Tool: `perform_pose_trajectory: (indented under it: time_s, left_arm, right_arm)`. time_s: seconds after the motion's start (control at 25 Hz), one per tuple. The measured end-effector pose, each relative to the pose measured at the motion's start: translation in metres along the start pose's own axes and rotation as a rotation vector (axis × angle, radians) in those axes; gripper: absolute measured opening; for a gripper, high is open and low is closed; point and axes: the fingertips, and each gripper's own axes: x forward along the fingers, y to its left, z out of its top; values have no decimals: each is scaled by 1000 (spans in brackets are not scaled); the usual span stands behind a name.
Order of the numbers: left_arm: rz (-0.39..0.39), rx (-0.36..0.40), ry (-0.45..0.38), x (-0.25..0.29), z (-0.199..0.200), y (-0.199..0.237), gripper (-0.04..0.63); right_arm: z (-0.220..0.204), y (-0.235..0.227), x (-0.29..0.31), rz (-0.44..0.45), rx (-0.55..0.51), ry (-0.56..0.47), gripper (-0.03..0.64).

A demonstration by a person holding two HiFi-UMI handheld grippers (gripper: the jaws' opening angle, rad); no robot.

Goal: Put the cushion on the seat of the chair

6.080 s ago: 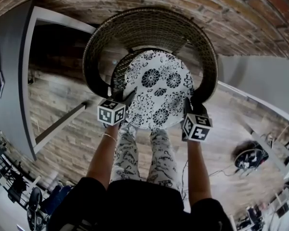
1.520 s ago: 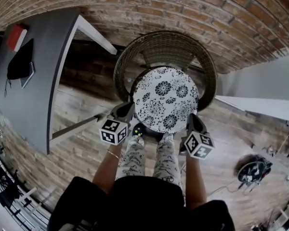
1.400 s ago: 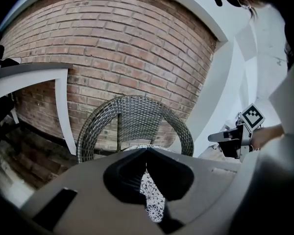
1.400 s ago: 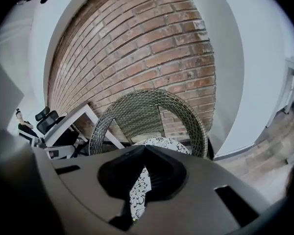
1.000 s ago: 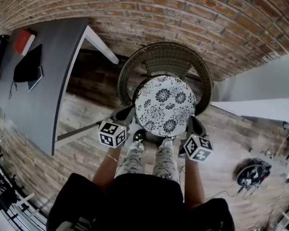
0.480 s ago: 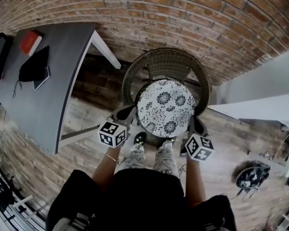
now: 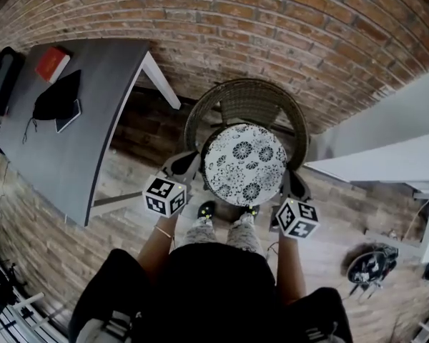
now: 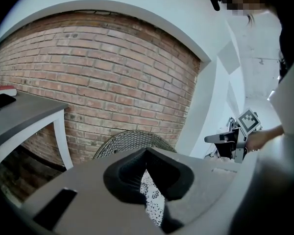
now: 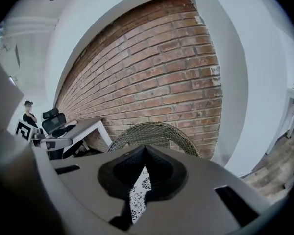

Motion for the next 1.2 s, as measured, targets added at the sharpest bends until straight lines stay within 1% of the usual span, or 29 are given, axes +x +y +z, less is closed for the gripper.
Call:
perform_pose_trajectory:
  time_s: [0.52,0.8,0.92,1.04,1.2]
  left_arm:
    - [-13,82,-107,-12,62,-21,4]
    - [-20,134,-176,-18,100,-34,5]
    - [-26,165,-185,-16,109,-40,5]
    - [-40,169,-198,-13,114,-43,5]
    - [-49,165,-193,-12,113,-47,5]
  right_arm:
    - [64,10,-18,27,-58,-131,-3]
    - [103,26,-32,73,-98,-209,-2]
    - [115,35,-39,98,-109,-240,-2]
    - [121,40,-40,103,-128,-254,-2]
    - [122,43,-42,102,-151,-254,-3]
